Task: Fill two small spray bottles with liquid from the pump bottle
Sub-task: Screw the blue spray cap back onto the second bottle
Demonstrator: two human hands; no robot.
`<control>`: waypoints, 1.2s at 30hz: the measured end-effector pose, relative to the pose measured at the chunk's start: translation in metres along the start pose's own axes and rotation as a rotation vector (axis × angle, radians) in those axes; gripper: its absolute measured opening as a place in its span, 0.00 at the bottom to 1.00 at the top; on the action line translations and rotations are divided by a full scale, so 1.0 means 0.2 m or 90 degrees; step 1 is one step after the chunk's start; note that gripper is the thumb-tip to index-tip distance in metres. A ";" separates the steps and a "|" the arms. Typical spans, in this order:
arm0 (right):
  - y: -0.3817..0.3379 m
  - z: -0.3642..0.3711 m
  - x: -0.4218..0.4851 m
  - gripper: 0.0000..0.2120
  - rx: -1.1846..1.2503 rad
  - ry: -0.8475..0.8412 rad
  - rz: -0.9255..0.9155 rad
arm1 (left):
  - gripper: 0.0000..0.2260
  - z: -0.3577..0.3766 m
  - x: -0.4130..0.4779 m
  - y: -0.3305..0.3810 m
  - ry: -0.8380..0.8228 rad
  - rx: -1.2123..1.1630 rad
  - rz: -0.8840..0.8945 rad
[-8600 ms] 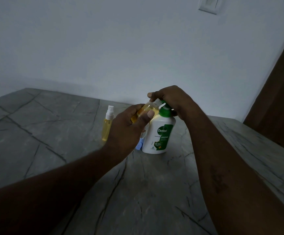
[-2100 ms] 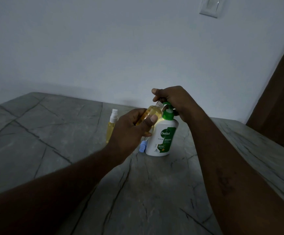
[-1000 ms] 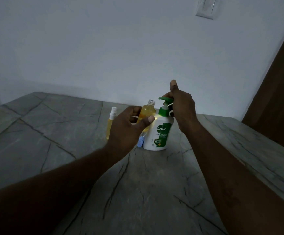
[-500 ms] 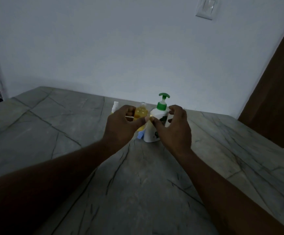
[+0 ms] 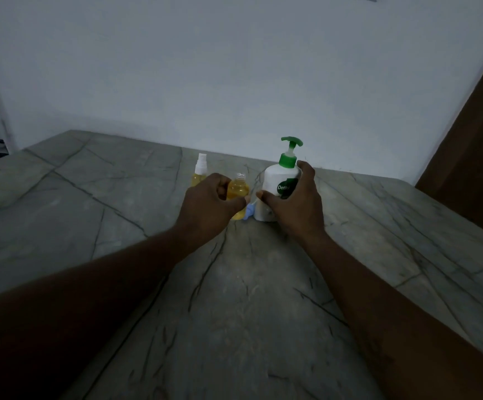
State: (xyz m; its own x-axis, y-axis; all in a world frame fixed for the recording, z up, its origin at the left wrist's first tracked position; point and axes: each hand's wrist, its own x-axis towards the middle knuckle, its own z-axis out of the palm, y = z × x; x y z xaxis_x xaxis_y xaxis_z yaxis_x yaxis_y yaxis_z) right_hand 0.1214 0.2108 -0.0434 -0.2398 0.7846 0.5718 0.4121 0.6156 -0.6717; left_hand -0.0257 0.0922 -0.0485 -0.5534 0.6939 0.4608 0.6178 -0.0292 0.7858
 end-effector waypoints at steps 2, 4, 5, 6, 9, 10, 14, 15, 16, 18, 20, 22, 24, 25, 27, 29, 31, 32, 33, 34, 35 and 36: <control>0.01 -0.01 0.00 0.46 -0.024 0.020 -0.004 | 0.13 0.00 0.00 -0.01 0.008 0.016 0.003; 0.02 -0.02 0.00 0.46 -0.033 0.028 0.003 | 0.14 0.00 0.00 -0.02 0.003 0.039 0.007; 0.02 -0.02 0.01 0.46 -0.035 0.029 0.008 | 0.14 0.00 0.00 -0.02 -0.002 0.048 0.007; 0.03 -0.03 0.01 0.47 -0.037 0.029 0.014 | 0.14 0.00 0.00 -0.03 -0.007 0.052 0.007; 0.03 -0.04 -0.01 0.51 -0.042 0.035 0.031 | 0.14 0.00 0.00 -0.03 -0.016 0.061 0.010; 0.02 -0.05 -0.02 0.51 -0.051 0.052 0.031 | 0.14 0.00 0.00 -0.03 -0.018 0.065 0.009; -0.03 -0.09 -0.07 0.39 -0.084 0.180 -0.060 | 0.15 0.01 0.01 -0.03 -0.021 0.073 0.001; -0.04 -0.10 -0.08 0.36 -0.103 0.203 -0.096 | 0.15 0.01 0.01 -0.03 -0.020 0.074 -0.001; -0.06 -0.11 -0.08 0.32 -0.122 0.208 -0.122 | 0.16 0.01 0.01 -0.03 -0.019 0.075 -0.003; -0.08 -0.11 -0.09 0.23 -0.150 0.139 -0.143 | 0.16 0.01 0.01 -0.03 -0.016 0.078 0.002; -0.09 -0.09 -0.11 0.17 -0.202 -0.004 -0.157 | 0.17 0.01 0.00 -0.03 -0.017 0.088 0.018; -0.09 -0.06 -0.15 0.17 -0.263 -0.122 -0.192 | 0.17 0.01 -0.01 -0.03 -0.013 0.099 0.036; -0.09 -0.03 -0.19 0.18 -0.302 -0.177 -0.233 | 0.18 0.01 -0.01 -0.03 -0.007 0.105 0.048; -0.09 -0.02 -0.19 0.18 -0.321 -0.194 -0.245 | 0.19 0.01 -0.01 -0.03 -0.006 0.109 0.054; -0.10 0.00 -0.20 0.17 -0.360 -0.214 -0.245 | 0.21 0.00 -0.01 -0.03 -0.007 0.117 0.062; -0.10 0.01 -0.19 0.17 -0.380 -0.218 -0.234 | 0.23 0.00 -0.01 -0.03 -0.008 0.112 0.062; -0.11 0.02 -0.19 0.17 -0.383 -0.219 -0.234 | 0.23 0.00 -0.01 -0.03 -0.010 0.108 0.064; -0.11 0.02 -0.19 0.16 -0.385 -0.220 -0.235 | 0.24 0.00 -0.01 -0.03 -0.013 0.110 0.065; -0.11 0.01 -0.19 0.16 -0.387 -0.220 -0.238 | 0.24 0.00 -0.01 -0.02 -0.015 0.112 0.067; -0.11 0.01 -0.19 0.15 -0.390 -0.219 -0.241 | 0.24 0.00 -0.01 -0.02 -0.015 0.115 0.070; -0.11 0.01 -0.19 0.14 -0.393 -0.218 -0.245 | 0.24 -0.01 -0.01 -0.02 -0.014 0.119 0.071; -0.11 0.01 -0.19 0.13 -0.397 -0.216 -0.249 | 0.24 -0.01 0.00 -0.02 -0.014 0.125 0.071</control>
State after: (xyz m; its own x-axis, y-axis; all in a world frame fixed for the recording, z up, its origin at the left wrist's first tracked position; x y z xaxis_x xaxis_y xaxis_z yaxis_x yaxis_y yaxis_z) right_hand 0.1205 0.1669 -0.0512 -0.6806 0.5622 0.4698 0.6332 0.7739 -0.0089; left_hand -0.0289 0.0905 -0.0520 -0.4638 0.7101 0.5298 0.7728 0.0319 0.6338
